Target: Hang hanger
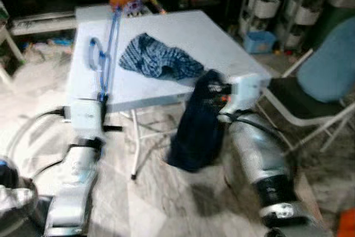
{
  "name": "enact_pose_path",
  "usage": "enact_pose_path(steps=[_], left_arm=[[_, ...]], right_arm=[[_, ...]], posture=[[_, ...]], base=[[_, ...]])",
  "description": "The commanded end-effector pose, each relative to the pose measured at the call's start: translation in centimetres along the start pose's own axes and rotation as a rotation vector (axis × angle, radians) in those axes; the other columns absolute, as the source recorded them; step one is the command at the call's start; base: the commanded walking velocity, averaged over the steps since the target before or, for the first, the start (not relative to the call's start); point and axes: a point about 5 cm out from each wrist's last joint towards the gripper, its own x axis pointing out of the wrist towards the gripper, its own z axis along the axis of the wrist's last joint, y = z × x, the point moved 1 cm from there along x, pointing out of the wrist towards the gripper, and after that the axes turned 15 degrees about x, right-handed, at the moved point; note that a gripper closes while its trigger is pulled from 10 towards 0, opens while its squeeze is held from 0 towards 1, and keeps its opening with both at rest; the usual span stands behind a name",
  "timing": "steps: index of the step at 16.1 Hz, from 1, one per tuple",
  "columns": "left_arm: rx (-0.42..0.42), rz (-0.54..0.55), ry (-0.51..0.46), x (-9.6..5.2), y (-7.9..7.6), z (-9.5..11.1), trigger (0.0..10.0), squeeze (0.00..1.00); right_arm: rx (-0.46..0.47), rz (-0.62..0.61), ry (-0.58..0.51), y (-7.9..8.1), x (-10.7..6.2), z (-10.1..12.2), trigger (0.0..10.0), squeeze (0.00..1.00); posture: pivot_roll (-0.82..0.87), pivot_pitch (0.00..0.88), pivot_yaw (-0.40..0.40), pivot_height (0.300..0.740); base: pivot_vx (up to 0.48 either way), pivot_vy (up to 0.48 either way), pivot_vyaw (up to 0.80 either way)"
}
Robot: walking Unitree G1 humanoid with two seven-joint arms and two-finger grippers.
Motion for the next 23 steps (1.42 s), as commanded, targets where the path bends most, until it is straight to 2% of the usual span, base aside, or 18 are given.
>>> enact_pose_path(steps=[1, 7, 12, 15, 16, 23], left_arm=[[-0.009, -0.013, -0.029, 0.2, -0.5, 0.8, 10.0, 0.00], [-0.010, 0.005, -0.018, 0.4, -0.3, 0.6, 10.0, 0.00], [-0.018, 0.004, -0.018, 0.5, -0.8, 0.8, 10.0, 0.00], [-0.020, 0.002, -0.012, 0.6, -0.7, 0.5, 10.0, 0.00], [-0.021, 0.000, -0.009, 0.6, -0.7, 0.5, 10.0, 0.00], [-0.027, -0.010, -0.001, 0.5, -0.9, 0.3, 10.0, 0.00]], right_arm=[[-0.038, 0.002, -0.059, -0.6, 0.1, 1.9, 10.0, 0.00], [-0.025, 0.002, -0.082, -0.3, 0.6, 2.5, 10.0, 0.00], [-0.020, -0.008, -0.091, -0.5, 0.8, 2.8, 10.0, 0.00], [-0.002, -0.053, -0.103, -0.9, 0.9, 2.9, 10.0, 0.00], [0.018, -0.075, -0.075, -1.0, 1.1, 2.6, 10.0, 0.00], [0.009, -0.080, -0.079, -0.9, 1.5, 2.8, 10.0, 0.00]], posture=[[0.05, 0.030, 0.012, 0.740], [0.05, 0.028, 0.014, 0.740], [0.05, 0.024, 0.013, 0.740], [0.05, 0.019, 0.011, 0.740], [0.05, 0.018, 0.010, 0.740], [0.05, 0.017, 0.005, 0.740]], base=[[0.356, 0.000, 0.75], [0.358, 0.000, 0.73], [0.341, 0.000, 0.66], [0.340, 0.000, 0.00], [0.345, 0.000, -0.47], [0.351, 0.000, -0.77]])
